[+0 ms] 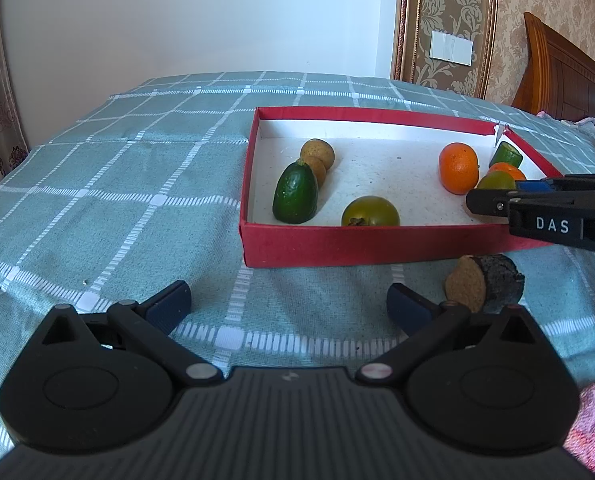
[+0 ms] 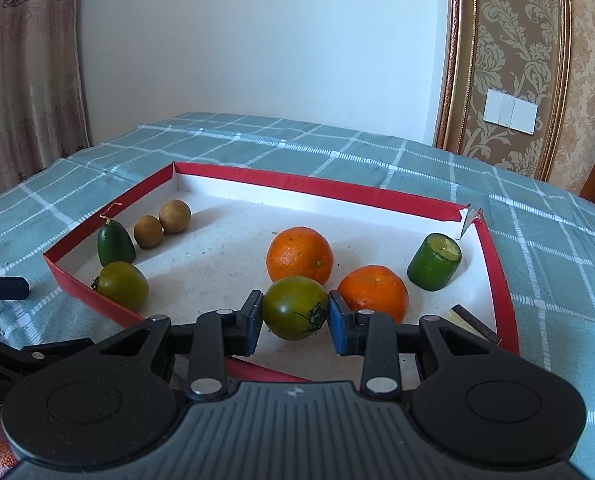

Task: Organize fruits
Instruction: 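Lower the green tomato into the tray and open the right tool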

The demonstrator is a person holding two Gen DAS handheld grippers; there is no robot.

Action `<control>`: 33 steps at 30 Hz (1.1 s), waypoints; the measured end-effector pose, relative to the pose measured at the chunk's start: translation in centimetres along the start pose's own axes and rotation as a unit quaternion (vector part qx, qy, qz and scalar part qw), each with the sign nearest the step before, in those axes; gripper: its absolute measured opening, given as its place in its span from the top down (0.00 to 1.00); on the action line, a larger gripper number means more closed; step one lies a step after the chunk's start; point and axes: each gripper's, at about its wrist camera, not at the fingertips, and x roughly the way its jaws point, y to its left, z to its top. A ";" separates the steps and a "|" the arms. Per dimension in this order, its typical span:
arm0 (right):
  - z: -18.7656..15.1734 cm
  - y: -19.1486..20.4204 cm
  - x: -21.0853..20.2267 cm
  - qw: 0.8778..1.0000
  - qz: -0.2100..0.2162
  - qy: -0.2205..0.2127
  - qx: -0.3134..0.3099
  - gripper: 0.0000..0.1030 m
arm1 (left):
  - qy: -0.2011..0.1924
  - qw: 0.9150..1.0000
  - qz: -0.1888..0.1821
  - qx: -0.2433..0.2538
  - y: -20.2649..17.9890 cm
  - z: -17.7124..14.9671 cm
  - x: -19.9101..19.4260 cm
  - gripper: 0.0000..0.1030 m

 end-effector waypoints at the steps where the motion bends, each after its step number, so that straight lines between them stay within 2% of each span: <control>1: 0.0 0.0 0.0 1.000 0.001 0.000 0.001 0.67 | 0.000 1.000 0.000 0.000 0.0 0.0 0.0 0.00; 19: -0.2 -0.5 -0.4 1.000 0.009 -0.001 0.015 0.67 | 0.000 1.000 0.000 0.000 0.0 0.0 0.0 0.00; 33: -0.8 -0.8 -2.5 1.000 0.002 -0.020 0.005 0.57 | 0.000 1.000 0.000 0.001 0.0 0.0 0.1 0.00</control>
